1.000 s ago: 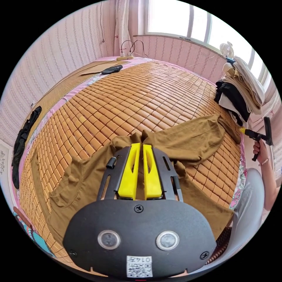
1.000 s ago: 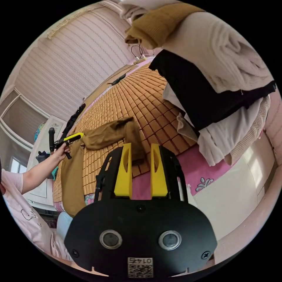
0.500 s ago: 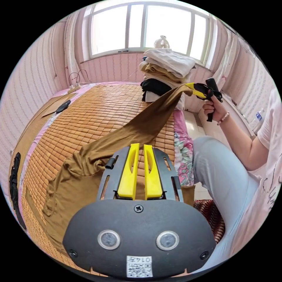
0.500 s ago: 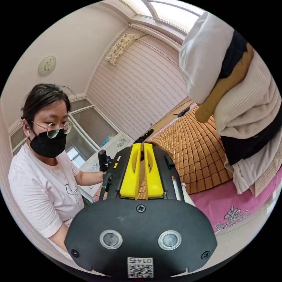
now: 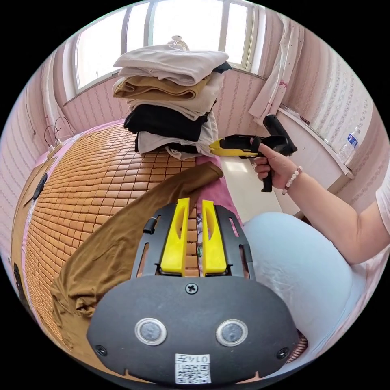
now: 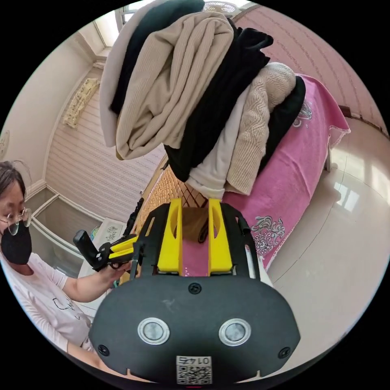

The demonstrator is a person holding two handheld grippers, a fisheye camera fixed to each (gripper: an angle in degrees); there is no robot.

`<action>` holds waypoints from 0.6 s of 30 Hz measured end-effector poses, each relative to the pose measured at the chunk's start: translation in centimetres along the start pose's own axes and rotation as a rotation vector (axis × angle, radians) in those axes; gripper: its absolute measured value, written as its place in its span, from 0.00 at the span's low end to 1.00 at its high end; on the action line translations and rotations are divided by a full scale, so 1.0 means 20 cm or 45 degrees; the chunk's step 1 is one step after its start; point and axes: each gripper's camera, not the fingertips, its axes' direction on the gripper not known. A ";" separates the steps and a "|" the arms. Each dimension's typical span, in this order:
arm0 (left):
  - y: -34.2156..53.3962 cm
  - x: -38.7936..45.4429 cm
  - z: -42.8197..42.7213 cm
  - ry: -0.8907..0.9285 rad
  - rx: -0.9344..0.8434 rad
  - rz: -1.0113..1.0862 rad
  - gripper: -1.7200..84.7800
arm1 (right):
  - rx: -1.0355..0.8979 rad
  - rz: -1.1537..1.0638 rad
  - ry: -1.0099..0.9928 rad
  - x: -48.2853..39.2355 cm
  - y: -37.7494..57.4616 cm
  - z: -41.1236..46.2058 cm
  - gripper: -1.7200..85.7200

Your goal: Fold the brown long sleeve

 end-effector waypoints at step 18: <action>-0.10 -0.03 0.03 0.020 -0.151 0.120 0.05 | 0.071 -0.039 0.210 -0.09 0.07 0.06 0.04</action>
